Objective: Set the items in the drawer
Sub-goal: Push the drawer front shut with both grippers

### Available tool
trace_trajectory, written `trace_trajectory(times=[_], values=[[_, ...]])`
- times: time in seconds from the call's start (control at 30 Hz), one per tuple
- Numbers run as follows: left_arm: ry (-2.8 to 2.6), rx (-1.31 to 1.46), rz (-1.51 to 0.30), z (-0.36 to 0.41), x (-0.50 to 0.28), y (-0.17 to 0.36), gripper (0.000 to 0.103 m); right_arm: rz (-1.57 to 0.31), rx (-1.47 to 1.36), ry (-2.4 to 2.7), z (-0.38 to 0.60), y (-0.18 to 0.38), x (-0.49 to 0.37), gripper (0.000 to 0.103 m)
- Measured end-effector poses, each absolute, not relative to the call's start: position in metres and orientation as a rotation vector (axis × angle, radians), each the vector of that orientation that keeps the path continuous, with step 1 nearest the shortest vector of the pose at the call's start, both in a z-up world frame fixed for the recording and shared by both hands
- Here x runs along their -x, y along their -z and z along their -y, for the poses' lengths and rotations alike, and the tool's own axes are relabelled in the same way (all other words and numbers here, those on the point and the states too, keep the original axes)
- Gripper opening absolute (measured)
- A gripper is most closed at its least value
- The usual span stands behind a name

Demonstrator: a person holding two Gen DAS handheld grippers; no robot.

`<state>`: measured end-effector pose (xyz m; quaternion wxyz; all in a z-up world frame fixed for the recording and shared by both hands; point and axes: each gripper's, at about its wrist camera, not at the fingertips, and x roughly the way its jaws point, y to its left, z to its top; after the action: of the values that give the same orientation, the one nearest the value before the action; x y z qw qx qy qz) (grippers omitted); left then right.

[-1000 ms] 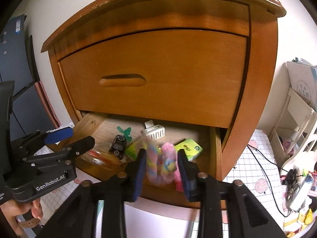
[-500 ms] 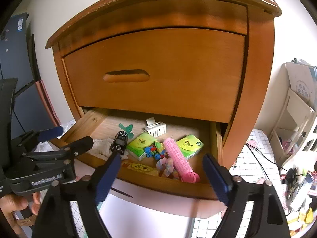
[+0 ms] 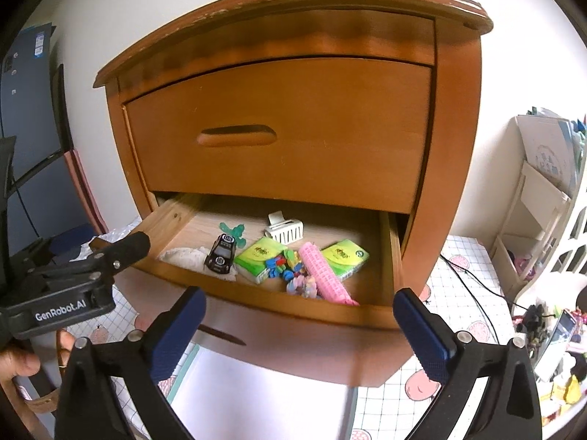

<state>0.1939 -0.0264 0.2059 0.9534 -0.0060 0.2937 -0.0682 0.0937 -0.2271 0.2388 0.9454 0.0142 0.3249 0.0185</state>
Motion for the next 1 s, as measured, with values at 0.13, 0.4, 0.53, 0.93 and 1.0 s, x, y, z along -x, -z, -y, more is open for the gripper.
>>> trace_trajectory(times=[0.13,0.4,0.53,0.93,1.0], values=[[0.132,0.018,-0.601,0.023,-0.188,-0.200,0.103,-0.663,-0.026,-0.028,0.226,-0.238,-0.086,0.103],[0.142,0.005,-0.657,0.026,-0.190,-0.179,0.103,-0.714,-0.030,-0.027,0.225,-0.214,-0.086,0.103],[0.150,-0.002,-0.681,0.028,-0.196,-0.169,0.103,-0.732,-0.037,-0.026,0.226,-0.204,-0.090,0.103],[0.169,0.000,-0.711,0.032,-0.215,-0.155,0.103,-0.761,-0.051,-0.019,0.227,-0.186,-0.107,0.103],[0.167,0.002,-0.715,0.033,-0.219,-0.155,0.103,-0.761,-0.054,-0.015,0.227,-0.186,-0.110,0.103]])
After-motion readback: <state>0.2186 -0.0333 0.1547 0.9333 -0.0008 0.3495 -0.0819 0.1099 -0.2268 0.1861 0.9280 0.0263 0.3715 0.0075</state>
